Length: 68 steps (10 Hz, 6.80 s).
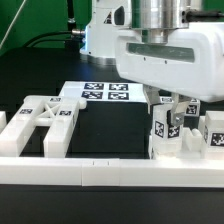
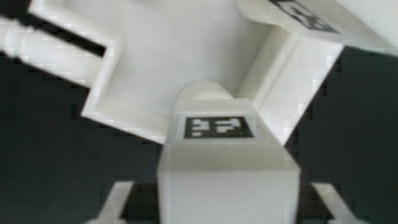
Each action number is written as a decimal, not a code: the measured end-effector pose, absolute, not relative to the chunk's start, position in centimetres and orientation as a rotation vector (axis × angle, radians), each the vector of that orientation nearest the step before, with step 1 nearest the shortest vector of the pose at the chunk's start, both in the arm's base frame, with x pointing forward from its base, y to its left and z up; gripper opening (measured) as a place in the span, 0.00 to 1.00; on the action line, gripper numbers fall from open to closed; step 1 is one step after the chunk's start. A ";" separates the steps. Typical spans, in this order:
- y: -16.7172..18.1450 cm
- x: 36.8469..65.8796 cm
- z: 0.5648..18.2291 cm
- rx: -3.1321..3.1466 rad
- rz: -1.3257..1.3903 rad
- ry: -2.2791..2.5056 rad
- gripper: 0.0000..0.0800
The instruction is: Assemble chair
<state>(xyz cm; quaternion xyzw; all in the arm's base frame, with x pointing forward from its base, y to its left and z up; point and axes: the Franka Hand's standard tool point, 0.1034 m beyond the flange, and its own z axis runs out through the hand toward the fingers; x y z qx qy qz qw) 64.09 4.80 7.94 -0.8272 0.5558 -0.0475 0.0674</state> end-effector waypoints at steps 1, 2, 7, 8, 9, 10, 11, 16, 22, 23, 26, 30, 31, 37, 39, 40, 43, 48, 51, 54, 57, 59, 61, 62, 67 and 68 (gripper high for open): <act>4.8 64.1 7.9 -2.438 -0.137 1.749 0.36; 4.8 64.1 7.9 -2.377 -0.130 1.824 0.36; 5.1 64.0 7.8 -2.134 -0.101 2.061 0.39; 5.2 64.0 7.9 -2.191 -0.091 2.011 0.63; 5.5 64.0 8.0 -2.239 -0.070 1.966 0.76; 5.6 64.1 8.1 -2.331 -0.088 1.855 0.76; 5.5 64.1 8.1 -2.389 -0.095 1.784 0.80; 5.3 64.2 8.1 -2.749 -0.152 1.199 0.81; 5.1 64.3 8.2 -2.969 -0.204 0.630 0.81; 5.1 64.3 8.2 -2.971 -0.204 0.624 0.81; 5.1 64.3 8.1 -2.971 -0.203 0.626 0.35; 5.0 64.3 8.2 -2.894 -0.190 0.878 0.36; 5.0 64.3 8.2 -2.842 -0.185 1.015 0.36; 4.9 64.2 8.1 -2.395 -0.130 1.769 0.36; 4.9 64.2 8.1 -2.225 -0.108 1.968 0.36; 4.9 64.2 8.1 -2.185 -0.103 2.011 0.36; 5.2 63.9 8.1 -2.329 -0.068 1.890 0.68; 5.1 64.0 8.2 -2.658 -0.100 1.413 0.81; 4.9 64.3 8.5 -2.885 -0.130 0.952 0.81; 4.7 64.3 8.4 -3.041 -0.154 0.499 0.81; 5.0 64.2 8.3 -3.100 -0.164 0.246 0.81; 5.0 64.2 8.2 -3.100 -0.162 0.250 0.81; 4.9 64.2 8.2 -3.100 -0.162 0.250 0.40; 4.9 64.2 8.2 -3.098 -0.162 0.260 0.40; 5.0 64.1 8.2 -2.977 -0.148 0.781 0.36; 5.0 64.2 8.2 -2.931 -0.147 0.924 0.36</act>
Offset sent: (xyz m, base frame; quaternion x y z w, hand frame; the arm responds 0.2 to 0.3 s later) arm -0.0063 0.0092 -0.0055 0.0070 -0.0082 0.3045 0.9525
